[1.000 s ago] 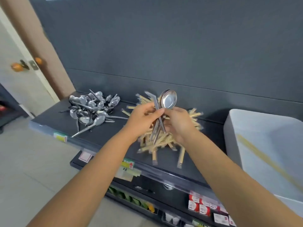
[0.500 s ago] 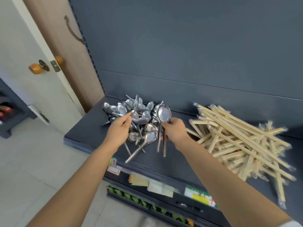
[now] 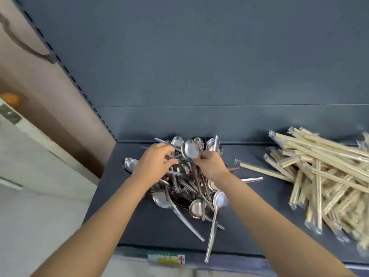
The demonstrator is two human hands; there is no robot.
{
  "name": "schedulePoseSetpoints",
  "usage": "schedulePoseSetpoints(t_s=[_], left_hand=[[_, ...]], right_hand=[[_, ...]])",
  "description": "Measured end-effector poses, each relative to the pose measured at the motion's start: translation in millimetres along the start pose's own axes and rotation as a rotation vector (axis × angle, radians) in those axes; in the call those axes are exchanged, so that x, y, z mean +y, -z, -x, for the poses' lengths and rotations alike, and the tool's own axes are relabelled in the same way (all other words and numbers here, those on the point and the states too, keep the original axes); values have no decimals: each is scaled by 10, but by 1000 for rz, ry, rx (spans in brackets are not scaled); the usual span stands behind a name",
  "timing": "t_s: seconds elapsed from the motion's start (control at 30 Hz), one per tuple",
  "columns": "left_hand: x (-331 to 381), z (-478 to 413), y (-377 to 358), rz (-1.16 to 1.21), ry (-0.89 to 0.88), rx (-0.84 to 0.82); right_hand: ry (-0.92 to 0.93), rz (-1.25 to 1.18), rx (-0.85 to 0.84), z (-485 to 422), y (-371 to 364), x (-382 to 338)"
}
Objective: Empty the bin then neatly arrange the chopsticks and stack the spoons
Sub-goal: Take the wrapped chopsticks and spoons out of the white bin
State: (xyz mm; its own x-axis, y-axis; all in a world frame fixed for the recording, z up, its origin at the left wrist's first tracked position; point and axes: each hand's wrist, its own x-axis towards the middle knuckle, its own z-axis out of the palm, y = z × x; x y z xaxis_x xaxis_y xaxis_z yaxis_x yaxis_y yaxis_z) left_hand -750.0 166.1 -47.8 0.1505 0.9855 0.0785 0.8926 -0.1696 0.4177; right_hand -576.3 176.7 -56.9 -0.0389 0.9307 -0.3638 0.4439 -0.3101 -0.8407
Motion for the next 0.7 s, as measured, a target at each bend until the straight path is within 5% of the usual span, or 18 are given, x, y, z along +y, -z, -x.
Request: schedulePoseSetpoints(t_s=[0.7], left_hand=[[-613,-127,128,-21,-565,17]], right_hand=[[-78,281,575,515,-577,-90]])
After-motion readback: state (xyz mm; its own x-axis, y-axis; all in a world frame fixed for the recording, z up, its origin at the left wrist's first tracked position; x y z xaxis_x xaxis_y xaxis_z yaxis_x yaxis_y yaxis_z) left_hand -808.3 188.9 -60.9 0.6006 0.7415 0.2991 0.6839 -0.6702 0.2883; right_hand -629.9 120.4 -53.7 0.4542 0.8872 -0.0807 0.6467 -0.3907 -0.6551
